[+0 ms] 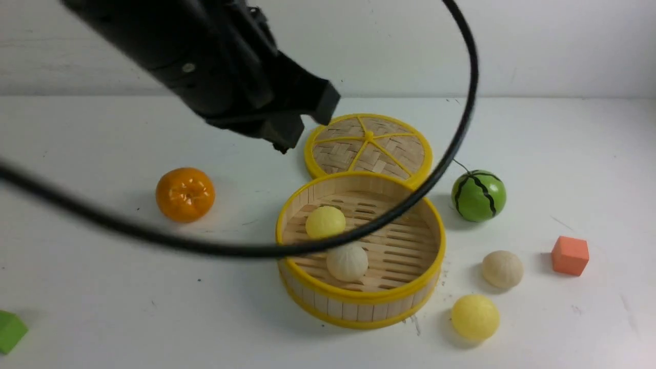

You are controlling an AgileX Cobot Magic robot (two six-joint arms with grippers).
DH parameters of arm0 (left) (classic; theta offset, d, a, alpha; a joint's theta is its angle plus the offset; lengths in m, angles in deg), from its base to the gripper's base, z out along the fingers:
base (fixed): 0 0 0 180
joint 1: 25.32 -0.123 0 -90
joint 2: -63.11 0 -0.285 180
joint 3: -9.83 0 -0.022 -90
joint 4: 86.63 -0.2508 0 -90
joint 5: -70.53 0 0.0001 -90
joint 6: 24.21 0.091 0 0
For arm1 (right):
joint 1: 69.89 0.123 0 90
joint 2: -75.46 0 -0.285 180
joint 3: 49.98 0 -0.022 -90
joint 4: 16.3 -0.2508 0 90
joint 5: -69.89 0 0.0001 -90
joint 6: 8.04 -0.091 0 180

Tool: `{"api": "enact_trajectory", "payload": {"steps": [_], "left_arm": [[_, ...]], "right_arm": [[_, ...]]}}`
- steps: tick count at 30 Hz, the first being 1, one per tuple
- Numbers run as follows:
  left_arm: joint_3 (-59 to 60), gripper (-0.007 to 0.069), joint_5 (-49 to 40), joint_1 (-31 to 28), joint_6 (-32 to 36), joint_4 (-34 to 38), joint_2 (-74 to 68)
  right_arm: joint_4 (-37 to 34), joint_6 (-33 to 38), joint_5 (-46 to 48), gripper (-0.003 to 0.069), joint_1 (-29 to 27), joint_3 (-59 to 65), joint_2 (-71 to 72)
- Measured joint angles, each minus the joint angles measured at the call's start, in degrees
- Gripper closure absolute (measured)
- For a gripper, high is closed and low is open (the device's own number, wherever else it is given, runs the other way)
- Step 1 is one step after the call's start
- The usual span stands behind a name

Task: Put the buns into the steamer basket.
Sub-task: Use the right arm to grab a steamed stuffed bun

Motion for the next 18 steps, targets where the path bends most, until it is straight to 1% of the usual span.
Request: {"api": "enact_trajectory", "payload": {"steps": [1, 2, 4, 5, 6, 7, 11, 13, 14, 15, 17, 18], "left_arm": [[8.59, 0.0638, 5.95, 0.0, -0.05, 0.22, 6.79], [14.34, 0.0638, 10.12, 0.0, -0.05, 0.36, 11.19], [21.47, 0.0638, 15.57, 0.0, -0.05, 0.43, 15.68], [29.97, 0.0638, 22.21, 0.0, -0.11, 0.79, 22.99], [37.27, 0.0638, 28.12, 0.0, -0.25, 1.59, 28.56], [42.11, 0.0638, 33.19, 0.0, -0.3, 2.24, 32.31], [63.23, 0.0638, 49.18, 0.0, -0.42, 6.81, 50.75], [69.32, 0.0638, 52.17, 0.0, -0.47, 8.97, 57.63], [70.38, 0.0638, 52.52, 0.0, -0.47, 9.36, 58.97], [74.5, 0.0638, 53.33, 0.0, -0.47, 10.85, 64.23], [76.01, 0.0638, 53.74, 0.0, -0.47, 11.41, 66.73], [77.72, 0.0638, 54.14, 0.0, -0.47, 11.75, 70.33]], "right_arm": [[0.0, 0.0, 0.0, 0.0418, 0.0, 0.0, 0.0], [0.0, 0.0, 0.0, 0.0418, 0.0, 0.0, 0.0], [0.0, 0.0, 0.0, 0.0418, 0.0, 0.0, 0.0], [0.0, 0.0, 0.0, 0.0418, 0.0, 0.0, 0.0], [0.0, 0.0, 0.0, 0.0418, 0.0, 0.0, 0.0], [0.0, 0.0, 0.0, 0.0418, 0.0, 0.0, 0.0], [0.0, 0.0, 0.0, 0.0418, 0.0, 0.0, 0.0], [0.21, 0.0, -0.29, 0.0418, 0.0, 0.0, 0.0], [0.21, 0.0, -0.45, 0.0418, 0.0, 0.0, 0.0], [-0.15, -0.27, -1.79, 0.0418, 0.0, 0.13, 0.0], [-0.81, -0.74, -3.1, 0.0418, 0.0, 0.35, 0.0], [-2.5, -1.76, -5.09, 0.0418, 0.0, 0.48, 0.0]]}}
